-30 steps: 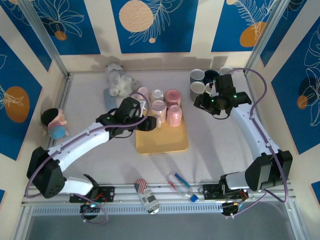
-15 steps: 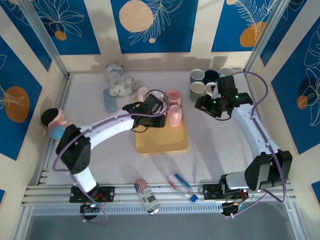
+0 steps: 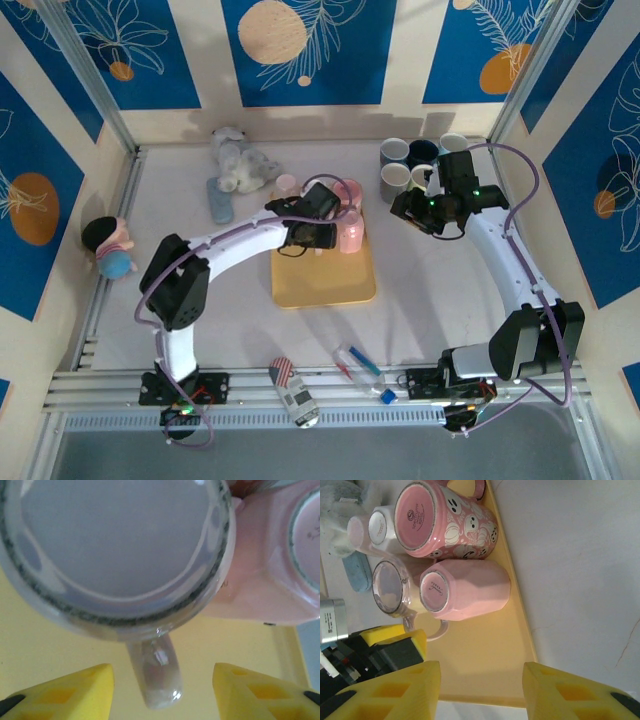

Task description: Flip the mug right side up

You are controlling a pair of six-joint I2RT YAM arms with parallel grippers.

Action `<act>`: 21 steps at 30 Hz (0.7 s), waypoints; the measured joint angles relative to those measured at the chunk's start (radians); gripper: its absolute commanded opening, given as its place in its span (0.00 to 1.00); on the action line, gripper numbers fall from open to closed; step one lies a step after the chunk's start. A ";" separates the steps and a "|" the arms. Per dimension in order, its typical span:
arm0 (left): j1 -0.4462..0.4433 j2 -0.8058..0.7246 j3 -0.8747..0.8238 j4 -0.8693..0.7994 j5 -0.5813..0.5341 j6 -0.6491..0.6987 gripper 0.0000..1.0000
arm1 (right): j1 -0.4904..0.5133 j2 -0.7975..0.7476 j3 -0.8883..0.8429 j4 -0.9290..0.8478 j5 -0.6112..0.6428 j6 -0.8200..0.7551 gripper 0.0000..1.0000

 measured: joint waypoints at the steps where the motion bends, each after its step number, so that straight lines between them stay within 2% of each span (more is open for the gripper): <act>1: 0.000 0.006 0.003 0.000 -0.001 0.000 0.51 | 0.000 0.000 0.000 0.000 -0.001 0.002 0.47; 16: 0.000 0.044 0.005 -0.046 -0.061 0.000 0.44 | -0.007 -0.013 -0.008 0.025 -0.025 0.026 0.47; 21: 0.000 0.045 0.018 -0.075 -0.100 0.001 0.38 | -0.011 -0.002 -0.006 0.026 -0.037 0.027 0.46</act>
